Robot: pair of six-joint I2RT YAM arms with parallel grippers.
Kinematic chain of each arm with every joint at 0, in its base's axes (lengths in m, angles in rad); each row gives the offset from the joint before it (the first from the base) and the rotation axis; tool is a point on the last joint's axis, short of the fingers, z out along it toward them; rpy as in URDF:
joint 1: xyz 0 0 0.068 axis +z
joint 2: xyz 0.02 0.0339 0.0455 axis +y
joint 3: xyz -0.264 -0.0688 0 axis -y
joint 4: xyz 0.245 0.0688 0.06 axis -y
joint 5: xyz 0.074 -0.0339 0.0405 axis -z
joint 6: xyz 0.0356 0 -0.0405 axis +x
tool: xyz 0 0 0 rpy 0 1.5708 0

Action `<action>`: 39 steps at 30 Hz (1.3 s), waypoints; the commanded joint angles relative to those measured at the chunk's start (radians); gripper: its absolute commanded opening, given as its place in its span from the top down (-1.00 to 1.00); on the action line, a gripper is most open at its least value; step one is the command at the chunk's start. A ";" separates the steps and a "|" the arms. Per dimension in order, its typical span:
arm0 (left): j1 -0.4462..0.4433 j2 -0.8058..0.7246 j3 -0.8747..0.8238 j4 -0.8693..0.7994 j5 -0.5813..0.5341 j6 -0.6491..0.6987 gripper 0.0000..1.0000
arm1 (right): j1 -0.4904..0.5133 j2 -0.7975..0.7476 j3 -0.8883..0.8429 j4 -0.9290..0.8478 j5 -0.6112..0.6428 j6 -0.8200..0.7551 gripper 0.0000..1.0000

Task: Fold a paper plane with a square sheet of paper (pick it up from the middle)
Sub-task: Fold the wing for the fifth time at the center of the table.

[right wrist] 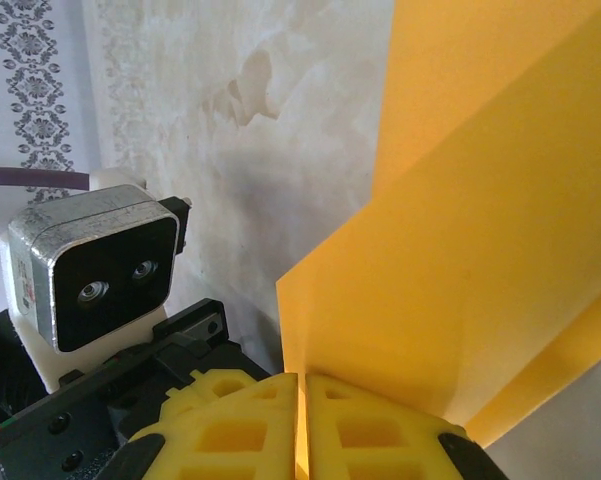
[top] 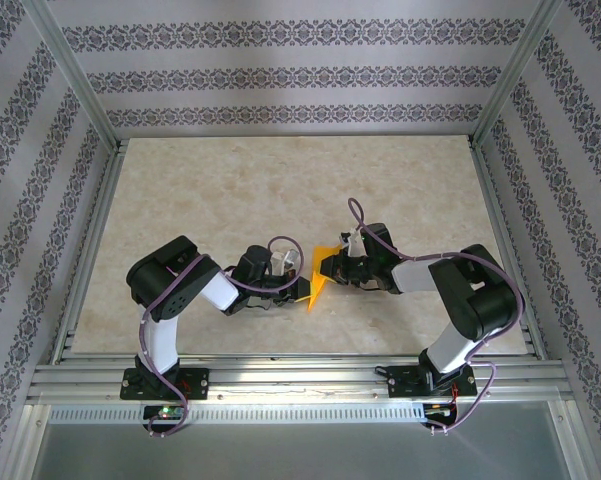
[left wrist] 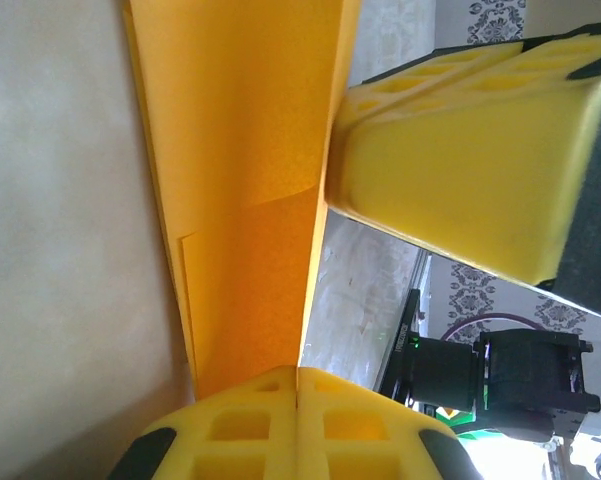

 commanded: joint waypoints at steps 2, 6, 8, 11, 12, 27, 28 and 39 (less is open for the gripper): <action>0.007 0.043 0.003 -0.135 -0.008 0.024 1.00 | -0.001 0.019 0.019 0.012 0.034 -0.006 0.78; 0.007 0.048 0.017 -0.171 -0.005 0.028 1.00 | -0.006 0.029 0.017 0.005 0.057 -0.006 0.78; 0.007 0.052 0.017 -0.175 -0.006 0.027 1.00 | -0.007 0.035 0.018 0.001 0.059 -0.007 0.78; 0.007 0.052 0.018 -0.189 -0.010 0.028 1.00 | -0.010 0.044 0.018 0.001 0.064 -0.007 0.78; 0.007 0.054 0.019 -0.196 -0.012 0.029 1.00 | -0.011 0.050 0.021 0.004 0.060 -0.009 0.78; 0.010 0.053 0.001 -0.234 -0.043 0.024 0.80 | -0.007 0.145 0.049 -0.062 0.086 -0.026 0.80; 0.010 0.048 -0.003 -0.234 -0.042 0.023 0.68 | -0.006 0.147 0.051 -0.083 0.097 -0.031 0.80; -0.002 -0.038 0.026 -0.399 -0.007 0.083 0.67 | 0.003 0.143 0.065 -0.134 0.110 -0.042 0.81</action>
